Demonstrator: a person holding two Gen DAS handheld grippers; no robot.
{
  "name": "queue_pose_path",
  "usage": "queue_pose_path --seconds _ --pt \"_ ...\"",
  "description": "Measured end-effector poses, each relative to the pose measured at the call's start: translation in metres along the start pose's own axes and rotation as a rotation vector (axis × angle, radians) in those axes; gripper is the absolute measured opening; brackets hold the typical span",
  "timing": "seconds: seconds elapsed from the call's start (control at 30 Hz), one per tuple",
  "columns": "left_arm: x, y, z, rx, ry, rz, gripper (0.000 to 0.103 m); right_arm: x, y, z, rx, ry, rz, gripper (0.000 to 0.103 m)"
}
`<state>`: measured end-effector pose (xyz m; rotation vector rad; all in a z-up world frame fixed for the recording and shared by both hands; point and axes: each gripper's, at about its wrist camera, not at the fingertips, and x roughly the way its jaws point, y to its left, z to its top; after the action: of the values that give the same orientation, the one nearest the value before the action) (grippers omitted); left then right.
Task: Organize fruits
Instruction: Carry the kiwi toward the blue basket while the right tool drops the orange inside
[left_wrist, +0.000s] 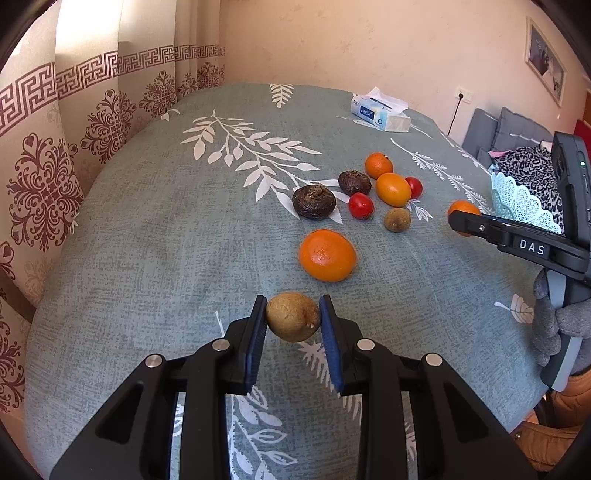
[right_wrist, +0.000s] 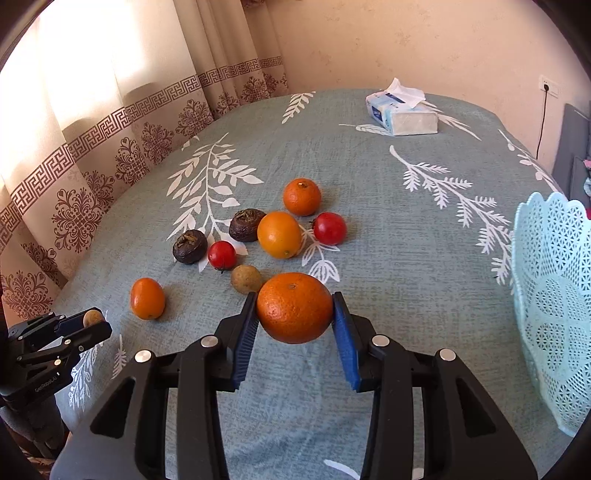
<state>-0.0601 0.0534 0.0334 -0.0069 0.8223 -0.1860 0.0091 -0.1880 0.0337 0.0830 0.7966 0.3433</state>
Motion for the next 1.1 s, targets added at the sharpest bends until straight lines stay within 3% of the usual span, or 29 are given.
queue_pose_path --seconds 0.37,0.7,1.1 --pt "-0.009 -0.031 0.017 0.047 -0.035 -0.027 0.029 -0.072 -0.066 -0.009 0.11 -0.129 -0.155 0.041" --pt "-0.012 -0.075 0.036 0.114 -0.063 -0.08 0.029 -0.108 -0.138 -0.037 0.261 -0.152 -0.327 0.041" --pt "-0.009 -0.132 0.059 0.198 -0.074 -0.156 0.029 -0.132 -0.177 -0.059 0.359 -0.196 -0.382 0.044"
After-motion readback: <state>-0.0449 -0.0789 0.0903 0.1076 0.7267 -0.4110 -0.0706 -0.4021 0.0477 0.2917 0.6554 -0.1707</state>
